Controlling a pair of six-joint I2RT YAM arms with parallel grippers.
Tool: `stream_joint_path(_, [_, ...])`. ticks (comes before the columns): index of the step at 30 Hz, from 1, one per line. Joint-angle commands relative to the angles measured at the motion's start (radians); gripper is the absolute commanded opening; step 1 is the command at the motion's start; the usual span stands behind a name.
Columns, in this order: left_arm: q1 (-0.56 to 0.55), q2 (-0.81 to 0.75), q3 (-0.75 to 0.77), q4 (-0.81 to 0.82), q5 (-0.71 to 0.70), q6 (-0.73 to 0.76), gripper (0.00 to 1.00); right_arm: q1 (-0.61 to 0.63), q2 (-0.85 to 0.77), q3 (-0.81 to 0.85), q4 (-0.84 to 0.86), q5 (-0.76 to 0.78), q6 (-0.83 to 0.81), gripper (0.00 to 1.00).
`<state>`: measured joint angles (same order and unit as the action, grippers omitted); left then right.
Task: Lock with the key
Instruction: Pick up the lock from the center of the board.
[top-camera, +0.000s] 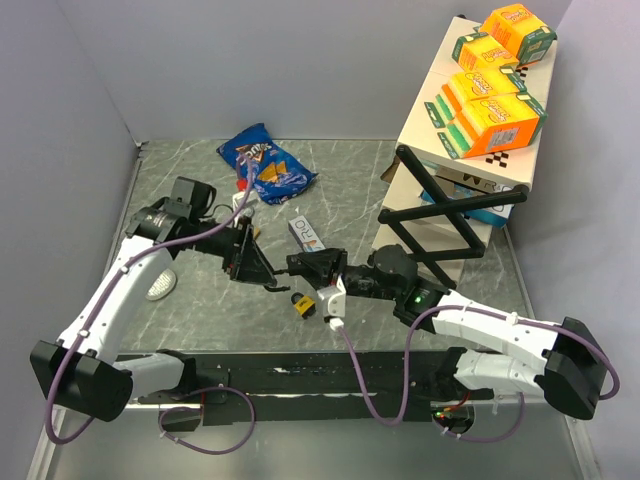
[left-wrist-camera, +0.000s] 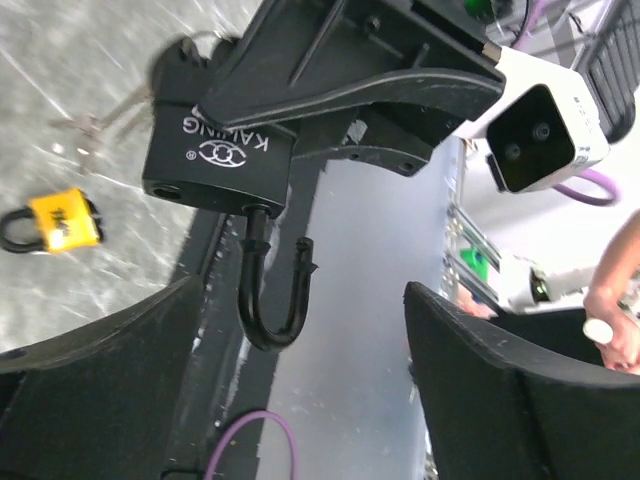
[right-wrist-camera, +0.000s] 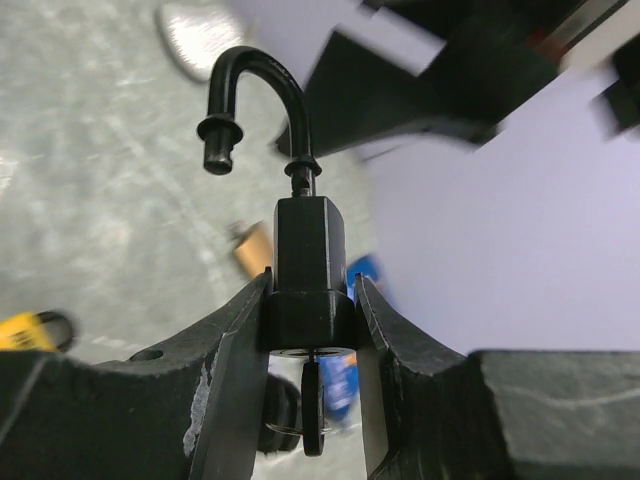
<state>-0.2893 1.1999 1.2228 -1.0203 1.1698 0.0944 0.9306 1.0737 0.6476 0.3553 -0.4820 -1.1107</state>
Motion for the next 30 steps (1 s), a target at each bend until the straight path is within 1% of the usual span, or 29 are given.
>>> stream_joint_path(1, [-0.042, -0.008, -0.014, -0.009, 0.054, 0.016, 0.8, 0.016, -0.04, -0.022, 0.353, -0.047, -0.156, 0.0])
stream_joint_path(3, [-0.051, 0.003, -0.009, -0.032, 0.06, 0.034, 0.75, 0.019, -0.035, -0.028, 0.381, -0.055, -0.172, 0.0])
stream_joint_path(4, [-0.053, 0.006, -0.009, -0.041, 0.059, 0.054, 0.69, 0.019, -0.031, -0.029, 0.389, -0.055, -0.176, 0.0])
stream_joint_path(6, [-0.057, 0.021, -0.002, -0.076, 0.064, 0.079, 0.65, 0.022, -0.028, -0.031, 0.401, -0.059, -0.182, 0.0])
stream_joint_path(7, [-0.059, 0.027, 0.001, -0.092, 0.067, 0.106, 0.6, 0.02, -0.024, -0.031, 0.402, -0.06, -0.19, 0.0])
stream_joint_path(9, [-0.059, 0.039, 0.007, -0.122, 0.07, 0.129, 0.56, 0.022, -0.024, -0.031, 0.399, -0.063, -0.19, 0.0])
stream_joint_path(10, [-0.059, 0.043, 0.01, -0.123, 0.067, 0.14, 0.52, 0.022, -0.023, -0.029, 0.396, -0.064, -0.192, 0.0])
stream_joint_path(12, [-0.059, 0.044, 0.02, -0.11, 0.064, 0.14, 0.47, 0.02, -0.024, -0.029, 0.39, -0.069, -0.192, 0.0])
stream_joint_path(13, [-0.059, 0.046, 0.021, -0.104, 0.059, 0.133, 0.42, 0.02, -0.027, -0.029, 0.384, -0.075, -0.189, 0.0])
stream_joint_path(15, [-0.059, 0.041, 0.027, -0.089, 0.054, 0.125, 0.38, 0.02, -0.032, -0.029, 0.373, -0.082, -0.186, 0.0])
stream_joint_path(16, [-0.059, 0.04, 0.029, -0.078, 0.053, 0.117, 0.37, 0.022, -0.034, -0.032, 0.367, -0.09, -0.181, 0.0])
stream_joint_path(24, [-0.06, 0.018, 0.027, -0.012, 0.022, 0.071, 0.39, 0.02, -0.057, -0.034, 0.314, -0.11, -0.16, 0.0])
stream_joint_path(27, [-0.065, 0.013, 0.03, 0.015, 0.011, 0.051, 0.36, 0.022, -0.061, -0.037, 0.301, -0.109, -0.15, 0.0])
stream_joint_path(29, [-0.073, 0.009, 0.033, 0.026, 0.007, 0.045, 0.26, 0.022, -0.066, -0.039, 0.295, -0.109, -0.149, 0.0])
stream_joint_path(30, [-0.077, 0.007, 0.035, 0.028, -0.004, 0.041, 0.14, 0.022, -0.067, -0.037, 0.278, -0.109, -0.147, 0.0])
